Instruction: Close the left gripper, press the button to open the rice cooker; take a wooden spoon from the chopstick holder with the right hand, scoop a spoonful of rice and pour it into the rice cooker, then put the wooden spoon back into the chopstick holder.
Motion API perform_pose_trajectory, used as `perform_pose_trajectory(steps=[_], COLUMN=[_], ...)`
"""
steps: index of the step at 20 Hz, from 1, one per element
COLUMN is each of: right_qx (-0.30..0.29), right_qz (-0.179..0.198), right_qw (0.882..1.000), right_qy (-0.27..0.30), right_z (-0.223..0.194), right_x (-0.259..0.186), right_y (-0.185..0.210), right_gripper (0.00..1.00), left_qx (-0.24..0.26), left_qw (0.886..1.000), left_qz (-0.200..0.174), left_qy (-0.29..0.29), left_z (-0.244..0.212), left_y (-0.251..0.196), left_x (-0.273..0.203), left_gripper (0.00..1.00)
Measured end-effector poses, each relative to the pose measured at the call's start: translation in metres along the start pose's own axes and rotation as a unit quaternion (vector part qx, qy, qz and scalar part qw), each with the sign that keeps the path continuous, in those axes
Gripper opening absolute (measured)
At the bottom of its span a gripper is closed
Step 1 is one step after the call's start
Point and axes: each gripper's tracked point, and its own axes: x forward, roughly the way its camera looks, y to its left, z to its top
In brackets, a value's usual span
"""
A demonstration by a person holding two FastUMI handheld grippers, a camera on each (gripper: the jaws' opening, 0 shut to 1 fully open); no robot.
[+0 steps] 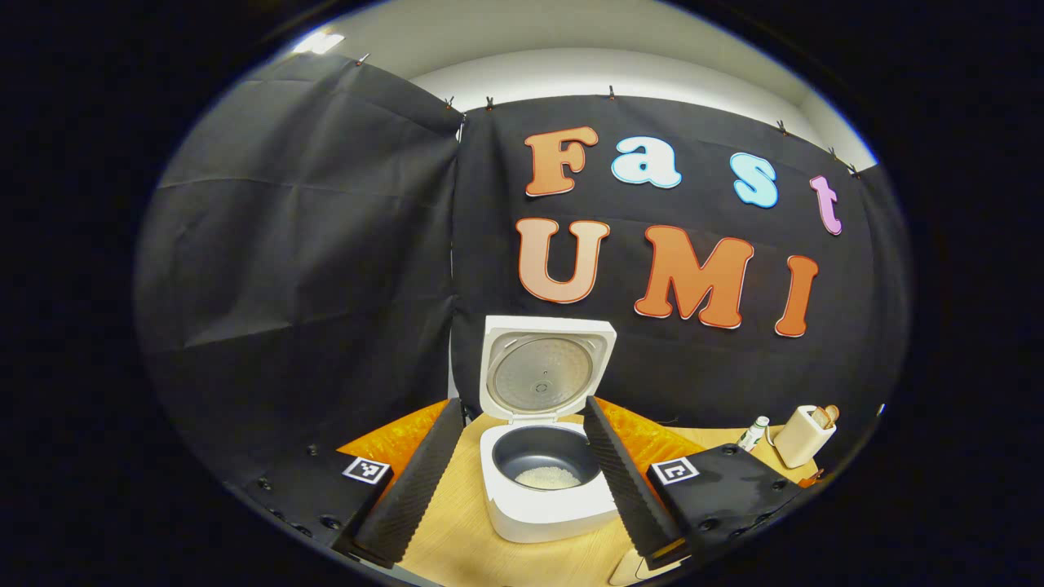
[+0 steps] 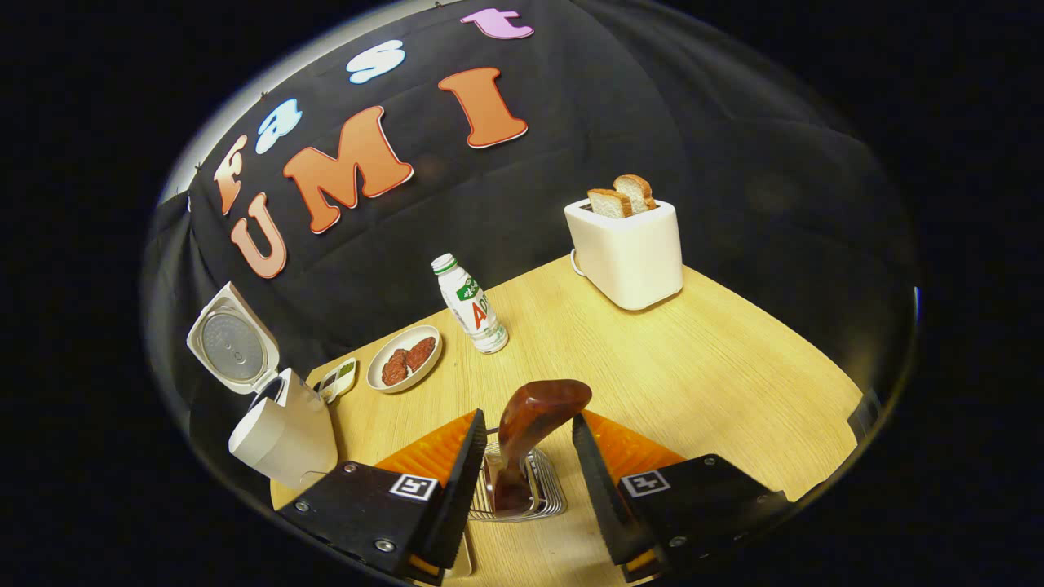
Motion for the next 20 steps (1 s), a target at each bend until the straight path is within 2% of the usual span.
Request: perform_pose_trajectory(steps=[1, 2, 3, 4, 5, 8, 12, 20], right_qx=[0.009, 0.022, 0.041, 0.061, 0.065, 0.039, 0.016, -0.046], right_qz=[0.002, 0.01, 0.024, 0.028, 0.033, 0.039, 0.021, 0.007], right_qw=[1.0, 1.0, 0.998, 0.997, 0.997, 0.998, 1.0, 0.997], right_qy=[0.005, 0.017, 0.027, 0.031, 0.031, 0.017, 0.001, -0.058], right_z=[0.0, -0.003, -0.003, -0.003, -0.003, -0.003, 0.005, 0.052], right_x=[0.003, 0.003, 0.002, 0.005, 0.005, 0.006, 0.004, -0.047], right_y=[0.002, 0.003, 0.009, 0.011, 0.014, 0.021, 0.022, 0.053], right_gripper=[0.64, 0.53, 0.48, 0.32, 0.25, 0.13, 0.02, 0.02], left_qx=[0.001, 0.002, 0.004, 0.008, 0.013, 0.016, 0.014, 0.022], left_qw=[1.0, 1.0, 1.0, 1.0, 1.0, 1.0, 1.0, 0.999], left_qz=[0.004, 0.007, 0.01, 0.012, 0.014, 0.007, -0.009, -0.032], left_qy=[0.001, 0.002, 0.004, 0.007, 0.01, 0.011, 0.006, -0.007], left_z=[-0.001, -0.002, -0.003, -0.004, -0.007, -0.007, -0.002, 0.001], left_y=[0.001, 0.002, 0.002, 0.002, 0.003, -0.003, -0.009, 0.0], left_x=[-0.002, -0.003, -0.003, -0.003, -0.003, -0.003, 0.0, 0.006], left_gripper=[1.0, 1.0, 1.0, 1.0, 1.0, 1.0, 1.0, 1.0])
